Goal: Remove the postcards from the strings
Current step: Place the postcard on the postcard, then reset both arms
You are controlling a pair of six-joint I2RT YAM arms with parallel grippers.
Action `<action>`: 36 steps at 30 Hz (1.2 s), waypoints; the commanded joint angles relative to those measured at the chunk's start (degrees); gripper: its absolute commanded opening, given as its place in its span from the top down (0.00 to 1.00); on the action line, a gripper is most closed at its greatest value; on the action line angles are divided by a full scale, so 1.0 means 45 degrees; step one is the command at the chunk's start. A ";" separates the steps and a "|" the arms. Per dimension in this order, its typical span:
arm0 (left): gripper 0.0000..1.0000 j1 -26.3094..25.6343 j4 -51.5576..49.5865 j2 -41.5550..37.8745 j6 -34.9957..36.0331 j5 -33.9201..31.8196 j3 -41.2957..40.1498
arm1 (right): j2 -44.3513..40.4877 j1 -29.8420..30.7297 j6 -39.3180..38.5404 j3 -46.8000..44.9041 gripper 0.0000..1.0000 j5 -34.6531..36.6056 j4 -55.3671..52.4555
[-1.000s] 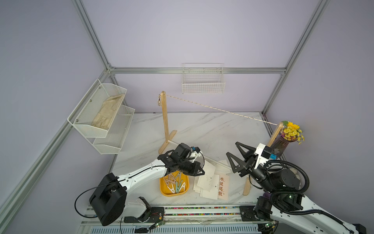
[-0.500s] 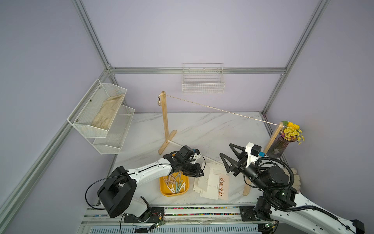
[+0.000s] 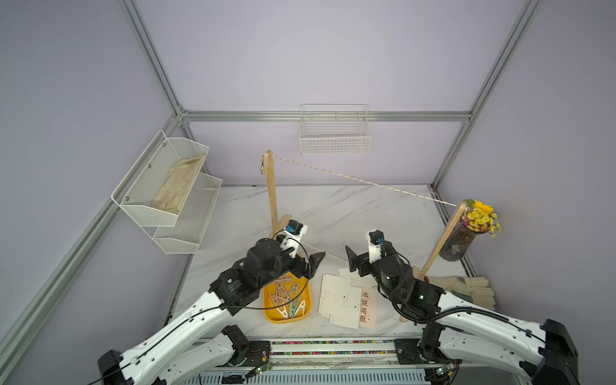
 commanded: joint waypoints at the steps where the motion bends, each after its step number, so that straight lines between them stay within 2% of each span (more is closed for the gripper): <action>1: 0.00 0.0420 0.2897 -0.1214 0.3651 -0.6080 -0.1573 | 0.0935 -0.0230 -0.1790 0.0045 0.03 0.1412 0.1101; 3: 0.00 0.1531 0.2831 -0.1482 0.3804 -0.6333 -0.1793 | 0.1547 -0.0871 -0.2211 -0.0600 0.03 0.0657 0.2480; 6: 0.00 0.3853 0.1995 -0.1140 0.2348 -0.4900 -0.1894 | 0.2136 -0.2179 -0.2019 -0.1733 0.03 -0.0753 0.4621; 8: 0.00 0.4897 0.2027 -0.0671 0.1571 -0.4650 -0.2193 | 0.2359 -0.3023 -0.2063 -0.2484 0.03 -0.1930 0.5843; 10: 0.00 0.5174 0.2639 -0.0129 0.1422 -0.5186 -0.2648 | 0.2667 -0.3957 -0.2228 -0.2946 0.03 -0.2846 0.6860; 13: 0.00 0.5825 0.3711 0.0792 0.1004 -0.5913 -0.3353 | 0.2862 -0.5050 -0.2326 -0.2971 0.03 -0.4102 0.7161; 16: 0.00 0.6648 0.4121 0.1657 0.0577 -0.5985 -0.3480 | 0.3177 -0.5976 -0.2911 -0.2896 0.03 -0.4725 0.7303; 20: 0.00 0.7553 0.6035 0.2501 0.0511 -0.5381 -0.4481 | 0.3784 -0.7337 -0.2599 -0.2892 0.03 -0.5594 0.7484; 25: 0.00 0.8504 0.8816 0.3962 0.0206 -0.5189 -0.5864 | 0.5693 -0.8696 -0.2345 -0.2913 0.03 -0.7040 0.8422; 27: 0.00 0.8745 0.9445 0.4395 -0.0081 -0.5280 -0.6042 | 0.6497 -0.9154 -0.2071 -0.2708 0.03 -0.7415 0.8998; 29: 0.00 0.9033 0.9944 0.4727 -0.0333 -0.4765 -0.6153 | 0.6874 -0.9443 -0.2179 -0.2472 0.03 -0.7913 0.9129; 31: 0.00 0.9169 1.1069 0.5283 -0.0080 -0.4363 -0.6336 | 0.7208 -0.9878 -0.1837 -0.1915 0.03 -0.8258 0.8474; 36: 0.00 0.9464 1.3146 0.7006 -0.0053 -0.3810 -0.6472 | 0.7864 -1.0850 -0.2336 -0.1730 0.03 -0.8695 0.9096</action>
